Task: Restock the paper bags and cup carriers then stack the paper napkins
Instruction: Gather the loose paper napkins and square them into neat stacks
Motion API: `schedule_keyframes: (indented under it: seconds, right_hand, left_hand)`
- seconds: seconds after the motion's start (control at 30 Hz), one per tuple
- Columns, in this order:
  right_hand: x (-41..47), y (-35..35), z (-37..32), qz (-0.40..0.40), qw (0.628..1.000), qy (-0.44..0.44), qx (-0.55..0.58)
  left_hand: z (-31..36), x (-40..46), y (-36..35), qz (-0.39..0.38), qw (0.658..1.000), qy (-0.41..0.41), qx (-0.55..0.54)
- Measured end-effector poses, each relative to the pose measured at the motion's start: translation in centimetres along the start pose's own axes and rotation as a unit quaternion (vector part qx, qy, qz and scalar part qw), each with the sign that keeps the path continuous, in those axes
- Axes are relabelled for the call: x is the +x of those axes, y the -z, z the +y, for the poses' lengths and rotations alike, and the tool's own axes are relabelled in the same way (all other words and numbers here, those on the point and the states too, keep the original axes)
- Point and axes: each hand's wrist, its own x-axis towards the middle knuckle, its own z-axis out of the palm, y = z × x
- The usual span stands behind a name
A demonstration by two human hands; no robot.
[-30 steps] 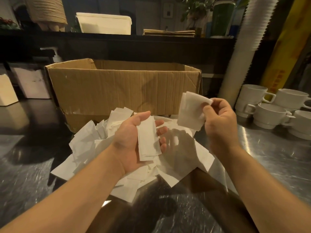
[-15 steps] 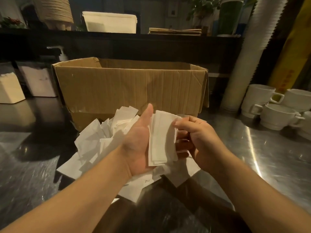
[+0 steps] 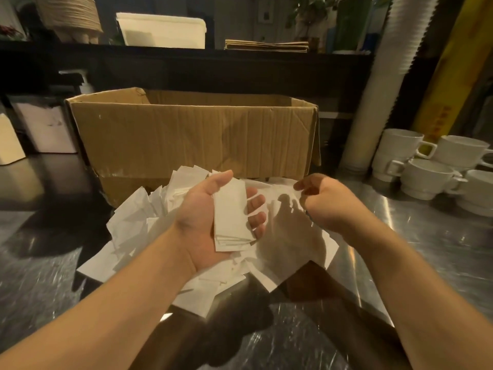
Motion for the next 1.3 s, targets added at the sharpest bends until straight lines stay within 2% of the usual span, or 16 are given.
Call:
schedule_keyframes:
  seconds: [0.13,0.43,0.53,0.6,0.67,0.9,1.03,1.1,1.2,1.3]
  right_hand:
    - [0.1,0.1,0.1,-0.099,0.992,-0.013,-0.076]
    - [-0.5,0.3,-0.4,-0.131,0.988,0.005,-0.075]
    - [-0.6,0.0,-0.3,-0.061,0.998,0.019,-0.029]
    - [-0.7,-0.2,-0.1,0.002,0.999,0.021,0.05]
    - [-0.5,-0.4,-0.1,0.031,0.992,0.015,0.12]
    - [-0.1,-0.6,-0.4,-0.029,0.98,-0.051,0.19]
    - [0.2,0.0,0.1,-0.064,0.971,-0.043,0.227]
    - [0.1,0.6,0.5,-0.107,0.971,-0.021,0.213]
    - [-0.1,1.0,0.7,-0.165,0.978,0.007,0.125]
    - [-0.2,0.6,0.6,-0.143,0.989,0.024,0.032]
  left_hand:
    - [0.0,0.3,0.4,0.009,1.0,0.004,-0.002]
    - [0.0,0.4,0.4,0.005,1.0,0.011,0.003]
    - [-0.1,0.4,0.4,-0.004,1.0,0.007,-0.002]
    - [-0.1,0.4,0.3,-0.01,1.0,0.005,-0.004]
    - [0.0,0.3,0.3,-0.012,1.0,0.003,-0.002]
    - [0.0,0.3,0.3,0.007,1.0,0.005,0.005]
    - [-0.1,0.2,0.2,0.013,1.0,-0.001,0.012]
    - [-0.1,0.2,0.2,0.016,1.0,0.0,0.014]
    - [-0.1,0.2,0.1,0.023,1.0,0.004,0.014]
    - [-0.1,0.1,0.0,0.031,0.999,0.007,0.014]
